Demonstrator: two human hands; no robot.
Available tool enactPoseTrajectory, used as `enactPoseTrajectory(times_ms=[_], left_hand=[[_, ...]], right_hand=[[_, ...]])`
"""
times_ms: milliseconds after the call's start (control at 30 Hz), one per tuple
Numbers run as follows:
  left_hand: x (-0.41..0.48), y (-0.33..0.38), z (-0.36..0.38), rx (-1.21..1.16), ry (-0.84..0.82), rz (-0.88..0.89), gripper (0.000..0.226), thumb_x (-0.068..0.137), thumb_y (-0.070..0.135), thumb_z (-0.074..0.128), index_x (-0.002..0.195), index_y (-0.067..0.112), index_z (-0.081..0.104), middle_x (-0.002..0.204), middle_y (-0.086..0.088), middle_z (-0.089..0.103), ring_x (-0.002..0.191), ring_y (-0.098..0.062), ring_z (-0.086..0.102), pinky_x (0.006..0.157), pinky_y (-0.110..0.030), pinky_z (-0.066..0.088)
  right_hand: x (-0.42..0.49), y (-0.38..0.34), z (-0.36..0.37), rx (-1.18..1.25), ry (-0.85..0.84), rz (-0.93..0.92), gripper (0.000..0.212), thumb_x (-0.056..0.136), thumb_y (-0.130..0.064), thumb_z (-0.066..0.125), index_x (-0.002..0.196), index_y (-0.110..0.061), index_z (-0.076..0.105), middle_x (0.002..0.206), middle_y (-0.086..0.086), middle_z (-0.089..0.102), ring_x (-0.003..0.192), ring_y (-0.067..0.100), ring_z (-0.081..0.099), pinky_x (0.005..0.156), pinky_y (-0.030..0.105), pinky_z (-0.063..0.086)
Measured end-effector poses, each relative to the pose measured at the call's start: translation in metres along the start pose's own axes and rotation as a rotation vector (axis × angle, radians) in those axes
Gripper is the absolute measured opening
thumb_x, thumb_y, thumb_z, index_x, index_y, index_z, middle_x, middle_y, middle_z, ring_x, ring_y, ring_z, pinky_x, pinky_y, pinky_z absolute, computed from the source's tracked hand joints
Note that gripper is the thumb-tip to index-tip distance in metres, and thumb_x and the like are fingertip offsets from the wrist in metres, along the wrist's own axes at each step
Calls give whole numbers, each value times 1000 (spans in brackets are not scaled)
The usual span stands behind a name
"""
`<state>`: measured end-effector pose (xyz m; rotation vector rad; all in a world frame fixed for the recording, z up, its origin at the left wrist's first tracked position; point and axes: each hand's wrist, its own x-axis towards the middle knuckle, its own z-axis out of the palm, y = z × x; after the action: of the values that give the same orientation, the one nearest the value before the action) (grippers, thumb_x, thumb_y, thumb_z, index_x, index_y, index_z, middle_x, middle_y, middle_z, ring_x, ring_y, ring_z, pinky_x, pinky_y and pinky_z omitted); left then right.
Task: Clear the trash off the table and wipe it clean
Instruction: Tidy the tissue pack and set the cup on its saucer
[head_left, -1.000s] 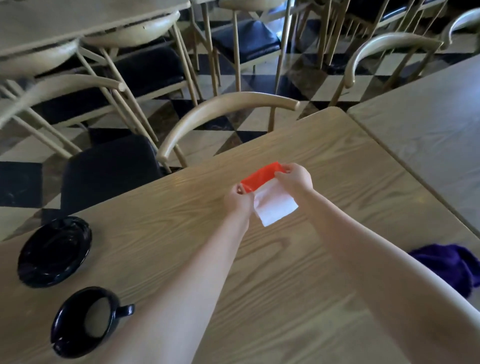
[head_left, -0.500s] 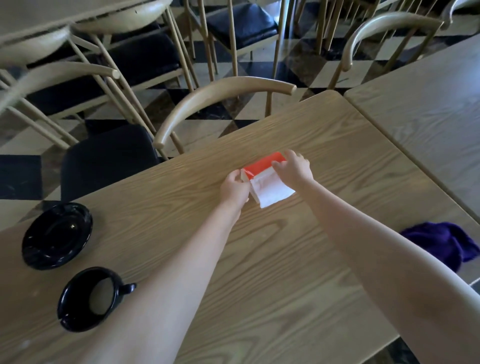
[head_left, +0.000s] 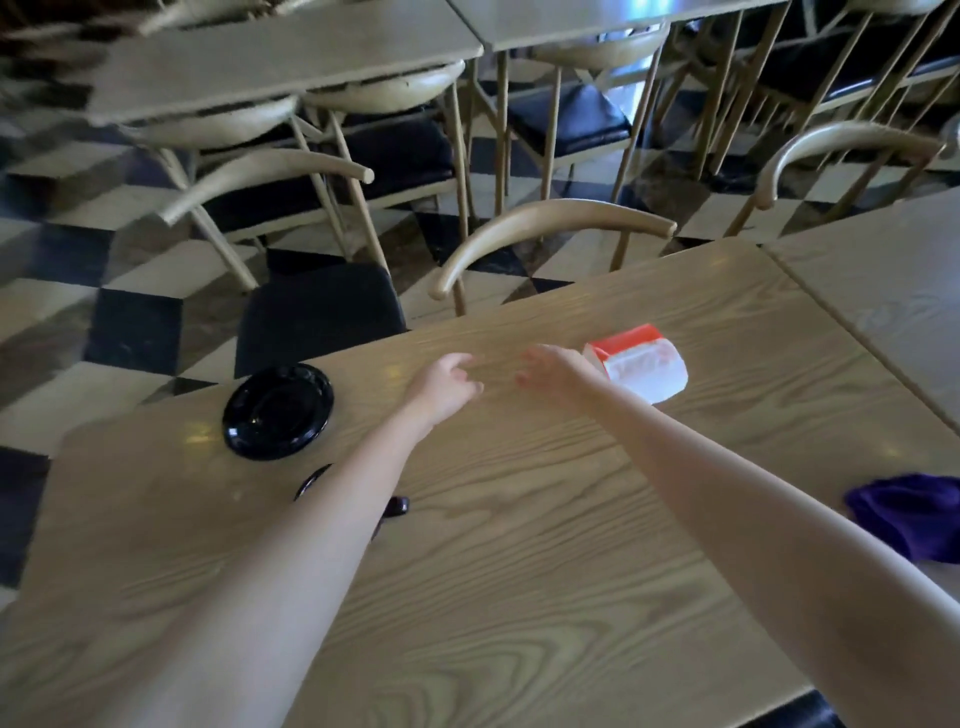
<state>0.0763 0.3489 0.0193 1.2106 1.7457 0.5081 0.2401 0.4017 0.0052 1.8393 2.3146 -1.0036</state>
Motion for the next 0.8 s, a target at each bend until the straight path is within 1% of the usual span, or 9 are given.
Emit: enactPoseTrajectory(times_ms=[100, 267, 300, 400, 433, 500, 567, 667, 800], left_hand=[[-27, -38, -45, -11, 74, -27, 50, 87, 25, 62, 135, 24, 47, 130, -2, 54, 116, -21, 52, 101, -41, 44], [-63, -114, -102, -111, 266, -171, 46, 86, 19, 62, 130, 24, 53, 129, -3, 57, 113, -21, 55, 101, -41, 44], [-68, -129, -107, -149, 277, -208, 47, 86, 17, 62, 131, 22, 52, 130, -5, 56, 113, -22, 55, 102, -41, 44], [-77, -167, -106, -195, 227, -297, 50, 86, 17, 62, 134, 20, 48, 135, -9, 52, 118, -26, 53, 104, -45, 42], [-79, -174, -103, -200, 201, -311, 51, 87, 17, 61, 136, 19, 47, 133, -10, 52, 116, -26, 53, 103, -45, 43], [-81, -181, -95, -230, 160, -318, 52, 89, 14, 59, 138, 17, 44, 118, -8, 52, 103, -24, 55, 98, -43, 48], [-80, -186, -87, -262, 132, -318, 51, 90, 11, 56, 139, 16, 42, 111, -5, 51, 94, -23, 55, 92, -41, 52], [-74, -193, -80, -281, 163, -308, 46, 90, 2, 50, 135, 13, 47, 115, -10, 58, 94, -26, 56, 92, -45, 52], [-73, -194, -80, -370, 186, -324, 42, 91, -5, 44, 130, 6, 51, 110, -11, 54, 94, -25, 54, 75, -35, 54]], right_hand=[[-14, -41, 29, 143, -70, -42, 44, 93, -30, 53, 133, -11, 49, 135, 11, 53, 121, 28, 52, 97, 32, 41], [-29, -87, 88, 263, -188, -8, 46, 93, -33, 52, 136, -19, 46, 137, 8, 51, 117, 24, 54, 92, 31, 46], [-32, -93, 100, 240, -200, -3, 45, 93, -31, 50, 137, -20, 46, 138, 7, 51, 115, 23, 54, 89, 28, 47], [-40, -106, 131, 226, -227, -10, 39, 96, -24, 44, 134, -18, 49, 132, 7, 56, 94, 17, 52, 64, 19, 45], [-44, -109, 139, 229, -237, 2, 37, 96, -22, 43, 132, -17, 50, 129, 7, 58, 91, 18, 53, 60, 18, 45], [-46, -113, 154, 215, -245, 8, 30, 97, -23, 41, 119, -12, 58, 116, 8, 63, 94, 24, 58, 69, 26, 47], [-49, -117, 163, 189, -252, 28, 30, 97, -27, 39, 99, -6, 60, 95, 9, 62, 88, 25, 57, 72, 32, 44], [-50, -115, 173, 268, -243, 68, 39, 96, -31, 38, 98, 1, 60, 87, 12, 62, 84, 31, 63, 79, 42, 51], [-53, -113, 179, 345, -211, 95, 29, 96, -31, 39, 96, -11, 60, 85, 8, 66, 78, 24, 68, 76, 36, 56]])
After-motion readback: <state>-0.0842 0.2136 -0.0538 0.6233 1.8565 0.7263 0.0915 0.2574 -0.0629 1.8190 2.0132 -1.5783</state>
